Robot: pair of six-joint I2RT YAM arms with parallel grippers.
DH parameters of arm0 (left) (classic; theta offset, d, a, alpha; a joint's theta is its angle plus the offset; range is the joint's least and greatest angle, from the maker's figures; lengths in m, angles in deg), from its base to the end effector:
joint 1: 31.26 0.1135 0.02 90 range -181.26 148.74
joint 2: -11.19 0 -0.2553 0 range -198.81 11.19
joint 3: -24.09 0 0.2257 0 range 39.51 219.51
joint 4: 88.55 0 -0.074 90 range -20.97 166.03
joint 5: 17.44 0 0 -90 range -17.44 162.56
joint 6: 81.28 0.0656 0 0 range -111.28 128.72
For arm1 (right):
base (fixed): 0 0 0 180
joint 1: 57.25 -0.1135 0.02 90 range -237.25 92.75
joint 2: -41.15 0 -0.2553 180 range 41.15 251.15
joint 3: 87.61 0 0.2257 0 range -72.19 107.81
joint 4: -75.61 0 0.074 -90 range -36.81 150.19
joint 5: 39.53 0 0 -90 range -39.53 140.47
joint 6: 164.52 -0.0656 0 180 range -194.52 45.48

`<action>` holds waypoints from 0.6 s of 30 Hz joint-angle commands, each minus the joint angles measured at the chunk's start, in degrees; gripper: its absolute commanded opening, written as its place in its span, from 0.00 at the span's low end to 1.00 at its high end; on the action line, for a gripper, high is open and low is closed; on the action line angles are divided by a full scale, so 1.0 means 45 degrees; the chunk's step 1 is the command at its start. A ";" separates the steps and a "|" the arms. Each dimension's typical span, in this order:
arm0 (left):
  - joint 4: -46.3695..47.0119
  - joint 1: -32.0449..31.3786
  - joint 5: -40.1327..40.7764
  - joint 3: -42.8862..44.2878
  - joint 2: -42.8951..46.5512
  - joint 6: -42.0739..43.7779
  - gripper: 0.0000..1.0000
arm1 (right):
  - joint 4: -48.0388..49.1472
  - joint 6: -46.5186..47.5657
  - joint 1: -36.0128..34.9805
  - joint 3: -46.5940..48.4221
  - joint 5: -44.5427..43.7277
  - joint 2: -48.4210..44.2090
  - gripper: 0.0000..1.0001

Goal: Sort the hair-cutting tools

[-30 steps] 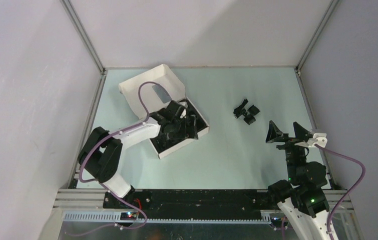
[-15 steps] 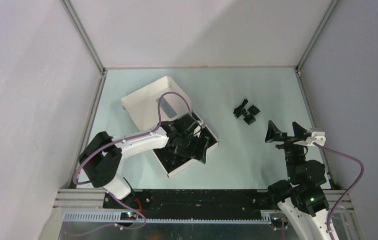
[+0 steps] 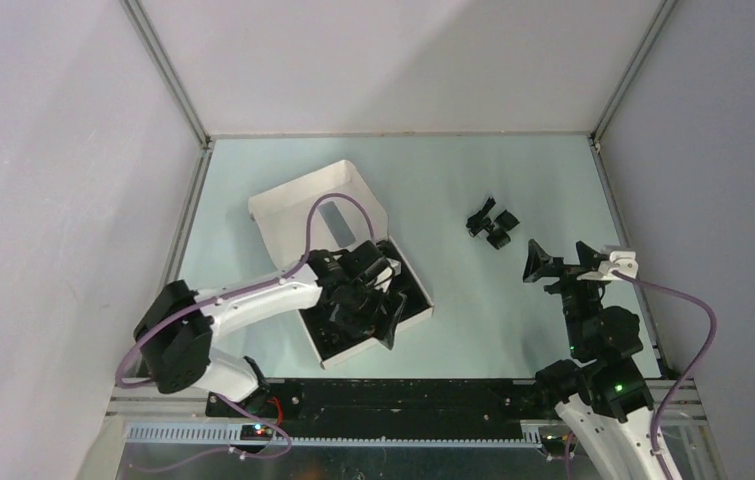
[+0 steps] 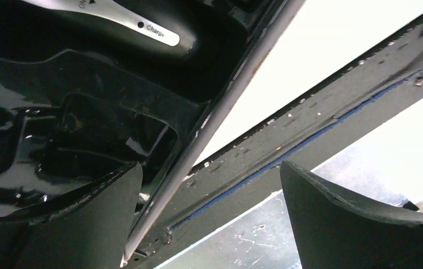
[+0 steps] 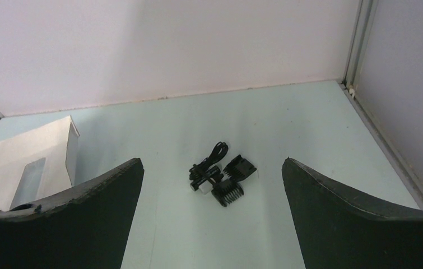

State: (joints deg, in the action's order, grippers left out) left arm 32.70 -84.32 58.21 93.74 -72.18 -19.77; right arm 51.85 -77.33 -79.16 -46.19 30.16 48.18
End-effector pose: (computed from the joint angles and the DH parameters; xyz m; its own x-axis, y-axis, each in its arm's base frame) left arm 0.1380 -0.2106 0.1824 -0.8944 0.4206 -0.1520 0.4466 0.8228 -0.3514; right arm 0.0883 0.0110 0.2972 0.1693 0.1176 -0.9785 -0.0418 0.9928 0.1121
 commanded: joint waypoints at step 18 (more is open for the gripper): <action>0.0191 0.9287 0.2939 -0.0588 0.7109 -0.0361 1.00 | -0.4497 -0.3681 0.0280 0.5535 0.2395 0.9873 0.99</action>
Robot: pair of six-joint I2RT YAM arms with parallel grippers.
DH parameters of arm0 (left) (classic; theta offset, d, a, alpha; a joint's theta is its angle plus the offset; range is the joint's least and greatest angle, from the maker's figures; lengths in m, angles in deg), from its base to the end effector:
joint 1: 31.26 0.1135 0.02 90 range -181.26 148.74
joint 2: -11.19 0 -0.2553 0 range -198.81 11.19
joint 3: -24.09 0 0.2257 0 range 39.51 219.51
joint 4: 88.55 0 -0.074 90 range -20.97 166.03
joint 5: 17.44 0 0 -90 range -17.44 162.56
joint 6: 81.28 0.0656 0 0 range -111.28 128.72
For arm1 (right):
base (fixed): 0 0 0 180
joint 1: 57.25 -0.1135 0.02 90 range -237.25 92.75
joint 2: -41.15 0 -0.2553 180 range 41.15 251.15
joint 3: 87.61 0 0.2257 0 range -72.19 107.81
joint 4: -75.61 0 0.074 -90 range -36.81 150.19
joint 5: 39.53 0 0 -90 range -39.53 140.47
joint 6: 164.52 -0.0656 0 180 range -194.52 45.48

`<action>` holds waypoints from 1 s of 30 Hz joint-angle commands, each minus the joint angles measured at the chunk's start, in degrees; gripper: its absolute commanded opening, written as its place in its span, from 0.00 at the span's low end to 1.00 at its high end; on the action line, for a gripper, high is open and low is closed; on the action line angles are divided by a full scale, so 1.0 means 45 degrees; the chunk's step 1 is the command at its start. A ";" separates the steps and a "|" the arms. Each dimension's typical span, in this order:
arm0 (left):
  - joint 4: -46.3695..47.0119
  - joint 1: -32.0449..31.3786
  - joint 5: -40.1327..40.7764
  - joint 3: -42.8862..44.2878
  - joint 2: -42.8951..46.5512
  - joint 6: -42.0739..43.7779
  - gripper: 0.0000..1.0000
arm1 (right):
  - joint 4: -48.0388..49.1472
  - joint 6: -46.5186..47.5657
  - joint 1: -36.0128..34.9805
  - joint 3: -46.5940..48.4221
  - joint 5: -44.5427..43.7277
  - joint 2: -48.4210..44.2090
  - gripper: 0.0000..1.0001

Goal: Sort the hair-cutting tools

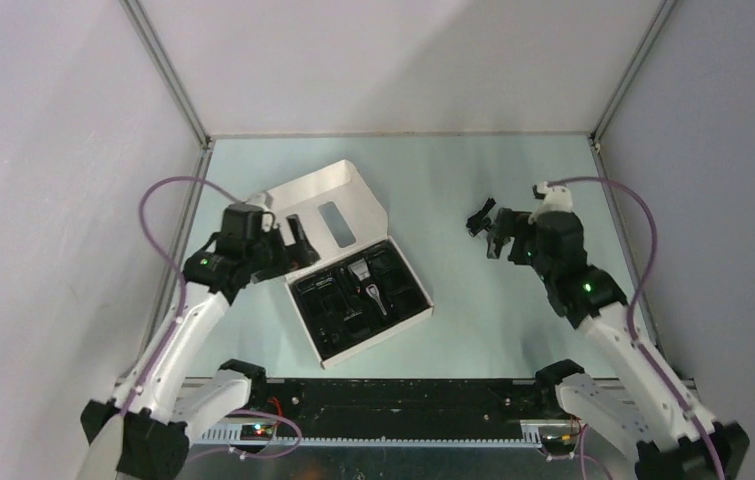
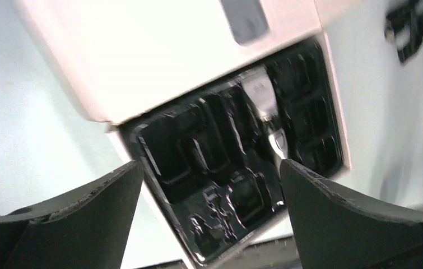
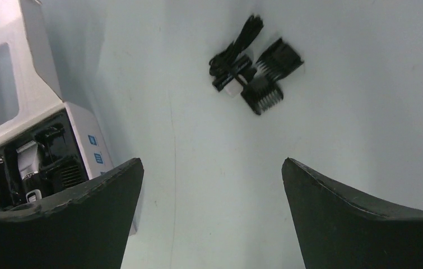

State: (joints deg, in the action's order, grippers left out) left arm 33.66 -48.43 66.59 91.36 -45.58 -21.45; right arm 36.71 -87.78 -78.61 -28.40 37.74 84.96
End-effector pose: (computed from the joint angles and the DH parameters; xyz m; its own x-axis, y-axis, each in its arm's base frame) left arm 0.1857 -0.0645 0.2659 -0.7884 -0.2796 -0.5480 -0.0407 0.9125 -0.4070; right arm 0.1728 0.0521 0.2951 -0.3998 0.0839 -0.9128 -0.0774 0.9892 0.1248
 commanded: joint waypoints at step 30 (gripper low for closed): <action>0.4422 0.0436 0.8923 -0.1229 0.5328 0.3745 1.00 | -0.1472 -0.0781 0.2904 0.5580 0.3380 1.0594 0.74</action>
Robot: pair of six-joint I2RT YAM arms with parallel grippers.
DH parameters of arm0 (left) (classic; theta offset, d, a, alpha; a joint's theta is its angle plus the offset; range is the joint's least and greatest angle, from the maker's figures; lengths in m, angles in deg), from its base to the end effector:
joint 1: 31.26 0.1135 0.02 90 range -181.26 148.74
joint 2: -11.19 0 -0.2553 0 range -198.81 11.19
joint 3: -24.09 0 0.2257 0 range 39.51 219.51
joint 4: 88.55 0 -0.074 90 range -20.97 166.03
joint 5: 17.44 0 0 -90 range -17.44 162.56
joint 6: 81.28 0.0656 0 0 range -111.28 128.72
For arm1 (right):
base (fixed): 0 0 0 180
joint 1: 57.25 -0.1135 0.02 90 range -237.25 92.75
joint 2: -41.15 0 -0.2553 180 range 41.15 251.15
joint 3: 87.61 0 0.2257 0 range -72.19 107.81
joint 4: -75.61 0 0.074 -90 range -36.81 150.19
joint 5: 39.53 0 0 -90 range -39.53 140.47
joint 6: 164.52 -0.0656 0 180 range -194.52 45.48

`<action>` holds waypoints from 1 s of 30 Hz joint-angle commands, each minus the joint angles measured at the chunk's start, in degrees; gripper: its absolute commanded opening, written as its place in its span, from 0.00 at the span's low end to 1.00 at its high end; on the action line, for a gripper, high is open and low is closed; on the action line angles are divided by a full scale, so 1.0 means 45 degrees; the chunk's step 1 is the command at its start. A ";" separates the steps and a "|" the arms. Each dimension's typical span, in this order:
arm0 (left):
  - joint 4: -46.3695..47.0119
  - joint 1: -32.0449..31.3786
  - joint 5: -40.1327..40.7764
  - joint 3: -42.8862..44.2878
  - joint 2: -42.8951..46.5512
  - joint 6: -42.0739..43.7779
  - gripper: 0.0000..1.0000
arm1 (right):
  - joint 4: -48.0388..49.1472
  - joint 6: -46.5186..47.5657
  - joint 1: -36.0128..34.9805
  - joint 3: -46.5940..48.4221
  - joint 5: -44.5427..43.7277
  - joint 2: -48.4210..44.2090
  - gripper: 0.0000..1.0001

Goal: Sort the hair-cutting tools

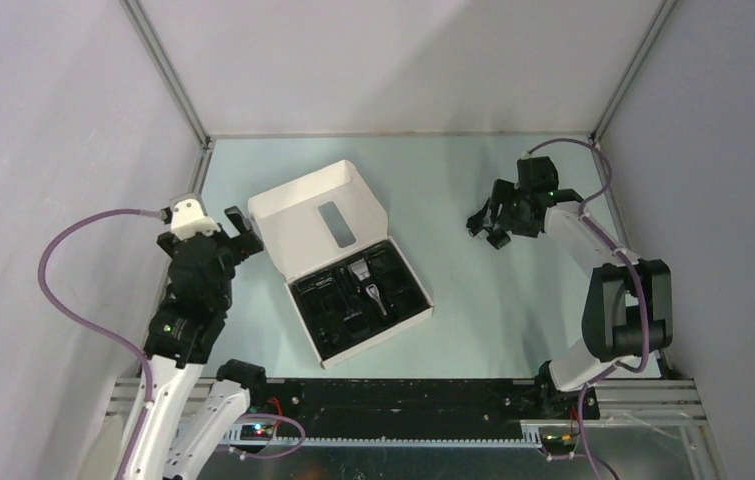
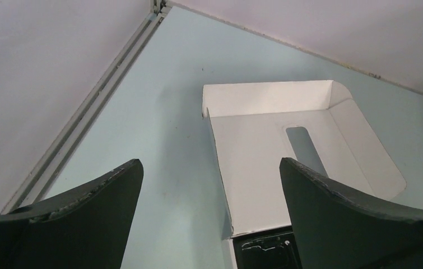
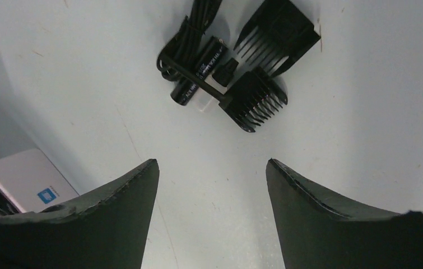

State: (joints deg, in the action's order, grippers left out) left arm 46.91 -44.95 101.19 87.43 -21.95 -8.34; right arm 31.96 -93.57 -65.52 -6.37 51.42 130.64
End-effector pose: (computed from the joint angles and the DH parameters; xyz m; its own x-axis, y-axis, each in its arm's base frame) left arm 0.1326 0.0001 0.3340 -0.1587 -0.2264 -0.9610 -0.3032 0.9375 -0.1708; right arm 0.3237 0.0481 0.2266 -0.7863 0.2155 -0.5790 0.1087 0.9708 0.2137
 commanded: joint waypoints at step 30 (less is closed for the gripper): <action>0.2012 -0.0943 0.1847 -0.1475 -0.0148 0.1192 1.00 | -0.1273 0.2821 -0.0029 0.3089 0.0808 0.4861 0.49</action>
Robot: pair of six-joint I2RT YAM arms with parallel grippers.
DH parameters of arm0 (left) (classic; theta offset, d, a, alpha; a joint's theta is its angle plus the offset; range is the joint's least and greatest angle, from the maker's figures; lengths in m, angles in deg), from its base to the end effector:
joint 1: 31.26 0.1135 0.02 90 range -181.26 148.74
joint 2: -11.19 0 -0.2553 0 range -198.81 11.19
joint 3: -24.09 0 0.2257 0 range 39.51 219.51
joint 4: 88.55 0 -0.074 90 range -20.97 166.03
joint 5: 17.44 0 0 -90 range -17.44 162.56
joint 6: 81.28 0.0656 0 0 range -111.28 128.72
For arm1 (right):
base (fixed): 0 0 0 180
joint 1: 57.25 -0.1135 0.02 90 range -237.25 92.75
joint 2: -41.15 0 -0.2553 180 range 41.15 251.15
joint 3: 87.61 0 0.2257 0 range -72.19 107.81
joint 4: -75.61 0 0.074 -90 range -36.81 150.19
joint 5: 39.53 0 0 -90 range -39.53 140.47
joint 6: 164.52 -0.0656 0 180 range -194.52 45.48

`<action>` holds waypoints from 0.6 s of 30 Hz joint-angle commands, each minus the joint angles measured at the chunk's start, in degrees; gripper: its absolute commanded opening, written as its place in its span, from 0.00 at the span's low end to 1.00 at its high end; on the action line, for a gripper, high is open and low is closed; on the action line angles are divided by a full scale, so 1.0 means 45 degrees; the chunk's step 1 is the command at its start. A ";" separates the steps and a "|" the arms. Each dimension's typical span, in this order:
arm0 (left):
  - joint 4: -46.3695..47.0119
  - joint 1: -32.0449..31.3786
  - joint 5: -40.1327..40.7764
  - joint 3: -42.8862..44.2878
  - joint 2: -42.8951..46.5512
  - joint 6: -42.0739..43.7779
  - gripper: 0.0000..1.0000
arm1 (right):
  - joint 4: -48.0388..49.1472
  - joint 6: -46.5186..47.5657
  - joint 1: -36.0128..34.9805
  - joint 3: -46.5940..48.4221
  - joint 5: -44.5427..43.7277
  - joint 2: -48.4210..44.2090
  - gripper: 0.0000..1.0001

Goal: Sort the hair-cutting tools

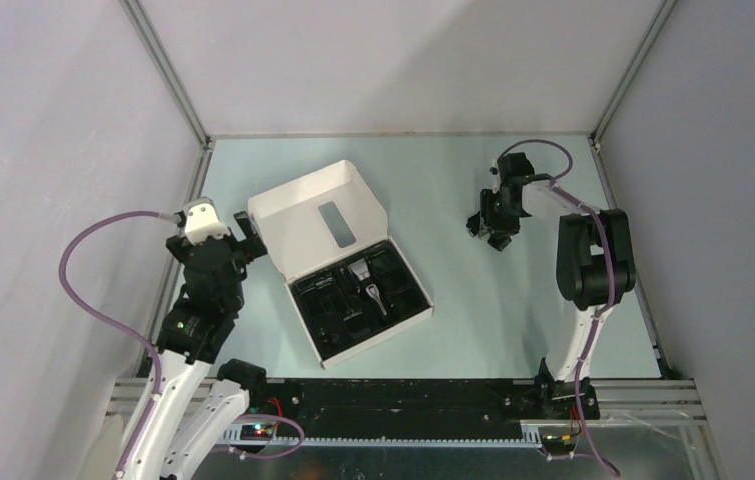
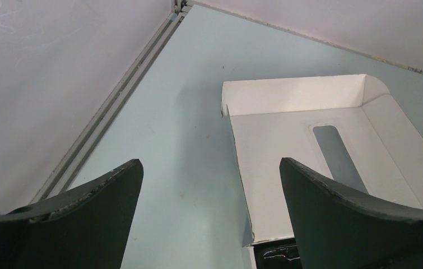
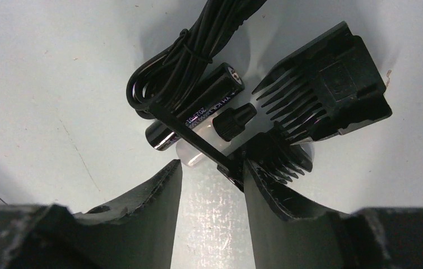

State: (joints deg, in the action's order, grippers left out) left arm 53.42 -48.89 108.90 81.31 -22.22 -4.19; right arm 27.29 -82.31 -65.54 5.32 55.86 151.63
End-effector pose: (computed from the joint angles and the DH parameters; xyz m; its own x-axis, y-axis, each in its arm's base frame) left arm 0.1417 -0.0042 0.3140 -0.1604 -0.1379 -0.9774 -0.3481 0.9345 -0.0747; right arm 0.3766 0.0611 0.1575 -0.9194 0.0024 -0.3934 -0.0575 0.9884 0.1403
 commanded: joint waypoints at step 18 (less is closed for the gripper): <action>0.0792 -0.0083 -0.0541 -0.0288 -0.0019 0.0401 1.00 | -0.1126 0.1241 -0.1809 0.0489 -0.2369 -0.0974 0.04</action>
State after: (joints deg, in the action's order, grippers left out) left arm 54.52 -48.89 107.87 80.41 -22.65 -3.64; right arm 24.62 -78.71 -70.57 6.04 50.29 151.39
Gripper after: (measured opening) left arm 0.996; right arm 0.080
